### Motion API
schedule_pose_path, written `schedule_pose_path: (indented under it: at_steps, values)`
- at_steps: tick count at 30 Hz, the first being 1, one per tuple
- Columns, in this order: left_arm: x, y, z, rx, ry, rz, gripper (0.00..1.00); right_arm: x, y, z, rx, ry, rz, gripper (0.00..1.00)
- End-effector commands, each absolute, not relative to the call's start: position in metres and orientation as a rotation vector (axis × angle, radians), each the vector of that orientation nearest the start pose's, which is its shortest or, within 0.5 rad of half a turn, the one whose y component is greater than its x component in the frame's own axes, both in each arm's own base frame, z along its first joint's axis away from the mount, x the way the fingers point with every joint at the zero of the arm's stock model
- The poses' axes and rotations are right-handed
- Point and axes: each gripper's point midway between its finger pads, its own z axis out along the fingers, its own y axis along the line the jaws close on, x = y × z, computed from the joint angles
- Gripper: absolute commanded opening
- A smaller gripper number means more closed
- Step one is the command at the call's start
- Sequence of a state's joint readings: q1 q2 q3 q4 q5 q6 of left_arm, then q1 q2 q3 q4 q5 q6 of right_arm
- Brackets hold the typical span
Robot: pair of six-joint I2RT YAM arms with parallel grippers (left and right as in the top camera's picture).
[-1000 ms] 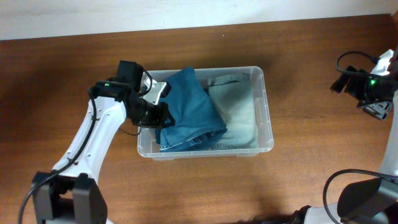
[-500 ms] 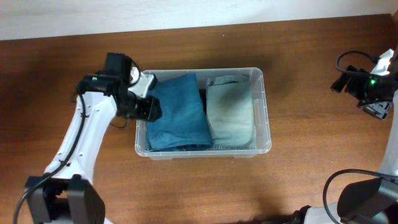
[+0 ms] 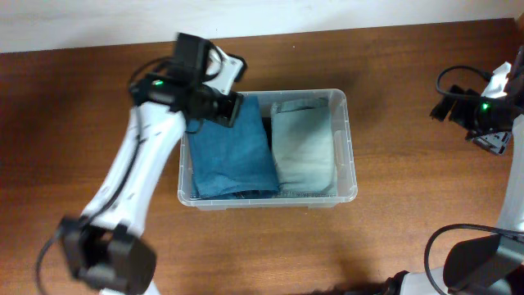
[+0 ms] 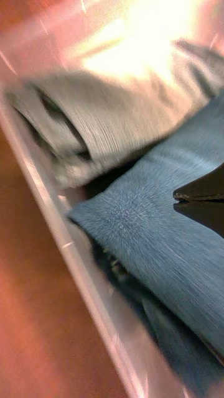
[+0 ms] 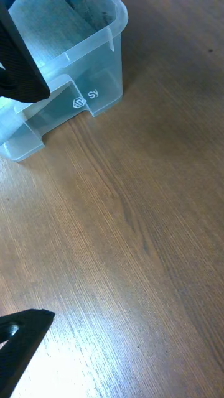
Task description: Pack container
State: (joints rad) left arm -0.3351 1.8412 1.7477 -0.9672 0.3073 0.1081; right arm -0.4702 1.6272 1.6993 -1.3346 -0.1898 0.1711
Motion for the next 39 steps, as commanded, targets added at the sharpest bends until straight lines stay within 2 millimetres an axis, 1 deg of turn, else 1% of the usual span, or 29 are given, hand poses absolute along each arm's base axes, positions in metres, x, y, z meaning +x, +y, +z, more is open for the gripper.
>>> schedule_pose_path:
  at_steps: [1, 2, 3, 4, 6, 7, 8, 9, 10, 11, 13, 14, 15, 16, 17, 18, 19, 20, 21, 22, 23, 24, 25, 26, 28, 31, 33, 38, 39]
  values:
    - [0.421, -0.188, 0.098, 0.625, 2.798, -0.307, 0.01, 0.325, -0.125, 0.222, 0.814, 2.688, 0.206, 0.98]
    - [0.421, -0.180, 0.066, 0.592, 2.882, -0.239, 0.01, 0.325, -0.125, 0.222, 0.814, 2.688, 0.206, 0.98]
    - [0.415, -0.179, 0.046, 0.582, 2.943, -0.246, 0.01, 0.325, -0.125, 0.221, 0.814, 2.689, 0.206, 0.98]
    - [0.410, -0.180, 0.031, 0.578, 2.992, -0.259, 0.01, 0.325, -0.125, 0.221, 0.815, 2.690, 0.207, 0.98]
    - [0.399, -0.179, 0.011, 0.584, 3.062, -0.276, 0.01, 0.325, -0.125, 0.221, 0.815, 2.690, 0.207, 0.98]
    - [0.395, -0.179, 0.007, 0.595, 3.082, -0.271, 0.00, 0.325, -0.125, 0.221, 0.815, 2.690, 0.207, 0.98]
    - [0.395, -0.179, 0.010, 0.603, 3.078, -0.271, 0.01, 0.325, -0.125, 0.221, 0.815, 2.690, 0.207, 0.98]
    - [0.397, -0.179, 0.018, 0.607, 3.062, -0.274, 0.00, 0.325, -0.125, 0.221, 0.815, 2.690, 0.207, 0.99]
    - [0.400, -0.181, 0.033, 0.616, 3.034, -0.279, 0.01, 0.325, -0.125, 0.221, 0.815, 2.690, 0.206, 0.99]
    - [0.404, -0.182, 0.055, 0.637, 2.987, -0.284, 0.00, 0.325, -0.125, 0.221, 0.814, 2.689, 0.207, 0.98]
    - [0.416, -0.181, 0.123, 0.640, 2.823, -0.267, 0.00, 0.327, -0.120, 0.222, 0.756, 2.702, 0.209, 0.98]
    - [0.421, -0.172, 0.155, 0.608, 2.746, -0.228, 0.01, 0.330, -0.113, 0.223, 0.698, 2.710, 0.215, 0.98]
    - [0.424, -0.163, 0.179, 0.578, 2.688, -0.194, 0.04, 0.334, -0.104, 0.225, 0.620, 2.718, 0.214, 0.99]
    - [0.426, -0.151, 0.203, 0.538, 2.630, -0.156, 0.22, 0.338, -0.097, 0.227, 0.562, 2.721, 0.212, 0.99]
    - [0.426, -0.138, 0.222, 0.500, 2.588, -0.124, 0.45, 0.342, -0.087, 0.228, 0.496, 2.723, 0.211, 0.98]
    - [0.426, -0.120, 0.242, 0.443, 2.548, -0.082, 0.62, 0.350, -0.070, 0.231, 0.371, 2.726, 0.210, 0.98]
    - [0.426, -0.099, 0.257, 0.360, 2.524, -0.036, 0.79, 0.355, -0.057, 0.232, 0.282, 2.724, 0.212, 0.98]
    - [0.426, -0.085, 0.263, 0.303, 2.516, -0.008, 0.82, 0.360, -0.044, 0.233, 0.205, 2.720, 0.214, 0.99]
    - [0.427, -0.067, 0.269, 0.223, 2.510, 0.017, 0.99, 0.365, -0.031, 0.234, 0.121, 2.712, 0.209, 0.98]
    - [0.428, -0.053, 0.271, 0.154, 2.510, 0.022, 0.99, 0.372, -0.016, 0.236, 0.043, 2.693, 0.191, 0.98]
    - [0.430, -0.037, 0.272, 0.070, 2.512, 0.025, 0.99, 0.377, -0.009, 0.237, 0.008, 2.676, 0.178, 0.99]
    - [0.432, -0.019, 0.270, -0.027, 2.516, 0.027, 0.99, 0.386, 0.008, 0.242, -0.059, 2.637, 0.177, 0.98]
    - [0.433, -0.009, 0.269, -0.083, 2.518, 0.029, 0.99, 0.392, 0.019, 0.245, -0.102, 2.608, 0.182, 0.98]
    - [0.433, 0.007, 0.268, -0.137, 2.518, 0.043, 0.99, 0.405, 0.031, 0.253, -0.148, 2.547, 0.158, 0.98]
    - [0.432, 0.021, 0.268, -0.176, 2.516, 0.056, 0.99, 0.411, 0.046, 0.259, -0.225, 2.503, 0.153, 0.98]
    - [0.425, 0.030, 0.264, -0.205, 2.548, 0.067, 0.99, 0.409, 0.052, 0.259, -0.251, 2.504, 0.155, 0.98]
    - [0.414, 0.031, 0.263, -0.179, 2.579, 0.080, 0.99, 0.402, 0.049, 0.261, -0.195, 2.520, 0.155, 0.98]
    - [0.387, 0.030, 0.288, -0.131, 2.510, 0.092, 0.99, 0.375, 0.040, 0.291, -0.173, 2.438, 0.091, 0.98]
    - [0.377, 0.030, 0.294, -0.124, 2.472, 0.094, 0.99, 0.366, 0.037, 0.296, -0.165, 2.407, 0.073, 0.98]
